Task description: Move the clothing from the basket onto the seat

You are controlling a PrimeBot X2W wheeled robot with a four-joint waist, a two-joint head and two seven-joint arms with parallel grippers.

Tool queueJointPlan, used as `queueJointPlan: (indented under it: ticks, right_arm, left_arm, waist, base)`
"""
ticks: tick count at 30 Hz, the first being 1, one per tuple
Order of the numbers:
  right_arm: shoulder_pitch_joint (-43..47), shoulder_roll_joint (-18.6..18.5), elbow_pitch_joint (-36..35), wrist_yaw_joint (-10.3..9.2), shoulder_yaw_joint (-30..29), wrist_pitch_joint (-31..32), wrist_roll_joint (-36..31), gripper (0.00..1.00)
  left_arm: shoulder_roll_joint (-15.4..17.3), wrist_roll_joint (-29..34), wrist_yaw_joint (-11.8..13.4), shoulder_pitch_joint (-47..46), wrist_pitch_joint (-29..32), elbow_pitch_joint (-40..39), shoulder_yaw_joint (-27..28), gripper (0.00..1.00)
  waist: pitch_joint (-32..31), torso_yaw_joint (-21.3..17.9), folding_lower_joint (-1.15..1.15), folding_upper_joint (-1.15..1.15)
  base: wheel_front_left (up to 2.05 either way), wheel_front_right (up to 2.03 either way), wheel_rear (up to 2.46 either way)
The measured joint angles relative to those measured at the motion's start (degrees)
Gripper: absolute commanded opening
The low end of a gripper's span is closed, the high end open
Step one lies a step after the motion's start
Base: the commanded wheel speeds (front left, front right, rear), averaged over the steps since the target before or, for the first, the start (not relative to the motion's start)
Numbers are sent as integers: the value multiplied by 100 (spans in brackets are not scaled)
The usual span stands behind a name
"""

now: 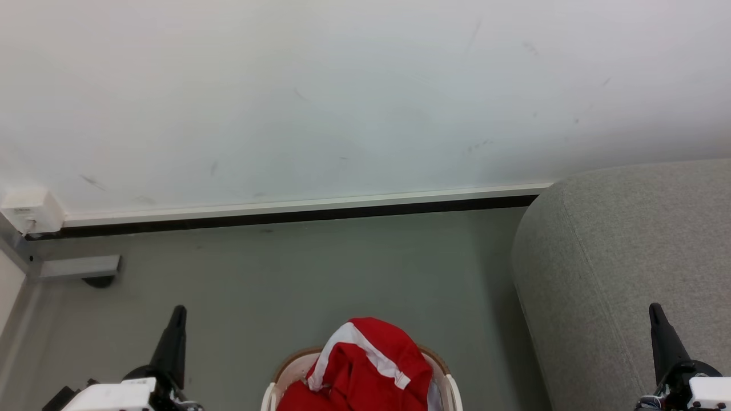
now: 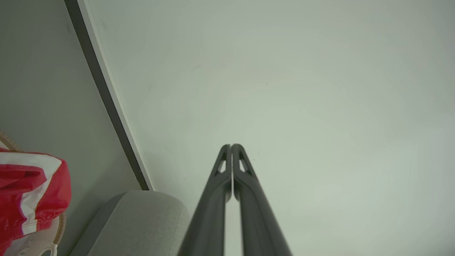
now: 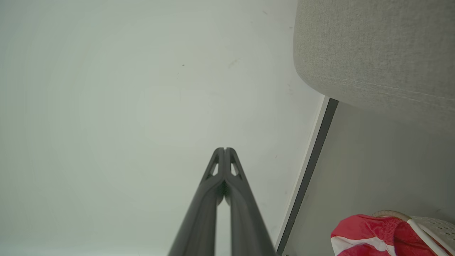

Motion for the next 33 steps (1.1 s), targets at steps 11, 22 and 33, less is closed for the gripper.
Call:
queueJointPlan:
  ticks: [11, 22, 33]
  right_arm:
    - [35, 8, 64, 0, 10, -4, -1, 100]
    - [162, 53, 133, 0, 78, -269, -457, 100]
    - [220, 23, -23, 0, 245, -558, -1922, 100]
  left_arm:
    - [-18, 3, 5, 33, -5, 55, -1, 100]
    - [-42, 204, 19, 142, -270, 214, -148, 100]
    - [-41, 1252, 88, 142, -547, 193, -183, 100]
  waist:
    - [0, 0, 0, 0]
    - [3, 10, 0, 0]
    - [3, 42, 0, 0]
  base:
    - [0, 0, 0]
    - [0, 0, 0]
    - [0, 0, 0]
